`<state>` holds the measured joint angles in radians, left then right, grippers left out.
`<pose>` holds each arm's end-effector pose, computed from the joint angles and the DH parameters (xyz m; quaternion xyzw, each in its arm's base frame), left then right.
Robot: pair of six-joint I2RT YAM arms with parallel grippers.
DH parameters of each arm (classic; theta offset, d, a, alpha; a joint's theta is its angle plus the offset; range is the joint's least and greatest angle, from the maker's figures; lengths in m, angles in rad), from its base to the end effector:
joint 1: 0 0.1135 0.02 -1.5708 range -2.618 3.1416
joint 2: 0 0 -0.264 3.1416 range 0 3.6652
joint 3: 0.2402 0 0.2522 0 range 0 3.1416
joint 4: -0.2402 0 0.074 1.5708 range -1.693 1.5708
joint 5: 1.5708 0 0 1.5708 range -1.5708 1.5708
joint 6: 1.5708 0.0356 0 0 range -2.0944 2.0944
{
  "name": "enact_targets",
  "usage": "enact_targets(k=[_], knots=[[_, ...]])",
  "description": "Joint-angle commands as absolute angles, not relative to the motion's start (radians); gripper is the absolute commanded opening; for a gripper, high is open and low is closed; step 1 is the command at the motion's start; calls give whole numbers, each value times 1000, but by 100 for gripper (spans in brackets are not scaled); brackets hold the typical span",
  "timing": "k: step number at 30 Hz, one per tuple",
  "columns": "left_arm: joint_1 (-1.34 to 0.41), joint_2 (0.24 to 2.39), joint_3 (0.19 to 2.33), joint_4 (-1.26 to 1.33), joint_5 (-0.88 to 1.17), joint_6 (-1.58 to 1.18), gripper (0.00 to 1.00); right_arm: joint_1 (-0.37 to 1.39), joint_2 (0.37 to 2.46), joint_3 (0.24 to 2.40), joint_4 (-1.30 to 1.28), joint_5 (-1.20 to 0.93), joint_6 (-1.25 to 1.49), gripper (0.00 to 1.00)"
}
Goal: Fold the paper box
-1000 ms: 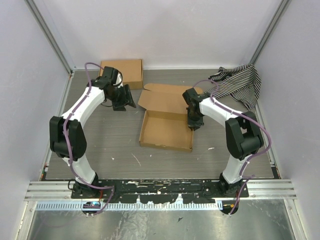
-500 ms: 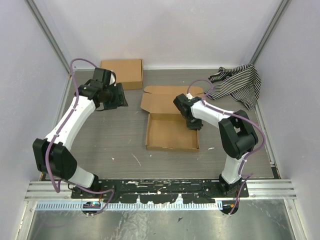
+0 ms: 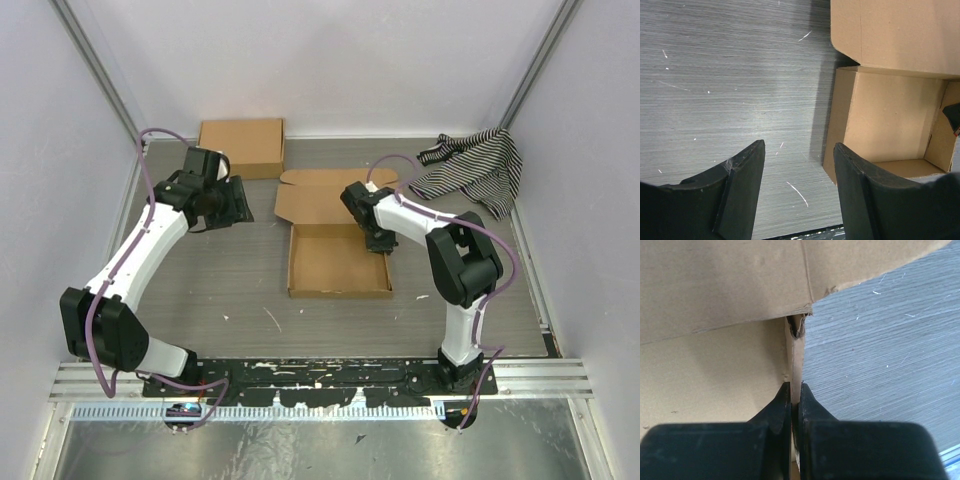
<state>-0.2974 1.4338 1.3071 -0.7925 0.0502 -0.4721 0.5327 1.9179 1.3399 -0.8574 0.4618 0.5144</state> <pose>0.2872 -0.0899 0.3165 -0.0746 0.9442 -0.1421 0.2876 0.3199 0.1702 0.1733 0.0066 0.9713 -0.1648 0.1712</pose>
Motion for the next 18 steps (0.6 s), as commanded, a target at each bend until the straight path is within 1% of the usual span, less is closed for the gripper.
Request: enact_targets(k=[1,2,3,5,6,8,9,12,15,18], knots=[[-298,1408,1312,-782,44,-451,64,538,1897,1323,-791,410,506,1],[-298,1408,1315,-785,39,-447,64,537,1875,1318,-795,407,506,1],[-299,1410,1320,-788,33,-443,65,537,1859,1309,-799,399,505,9],[-298,1431,1340,-802,26,-437,67,537,1792,1292,-805,395,501,45],[-298,1444,1356,-807,25,-432,69,537,1758,1289,-809,400,500,57],[-298,1489,1400,-818,28,-428,70,535,1701,1304,-825,428,495,68],[-298,1516,1433,-820,29,-425,70,530,1678,1325,-834,440,487,72],[-298,1625,1560,-865,37,-423,71,473,1634,1411,-854,412,451,76],[-299,1758,1720,-903,40,-416,71,360,1632,1502,-839,285,398,76],[-296,1902,1872,-948,51,-417,70,241,1680,1561,-800,116,352,76]])
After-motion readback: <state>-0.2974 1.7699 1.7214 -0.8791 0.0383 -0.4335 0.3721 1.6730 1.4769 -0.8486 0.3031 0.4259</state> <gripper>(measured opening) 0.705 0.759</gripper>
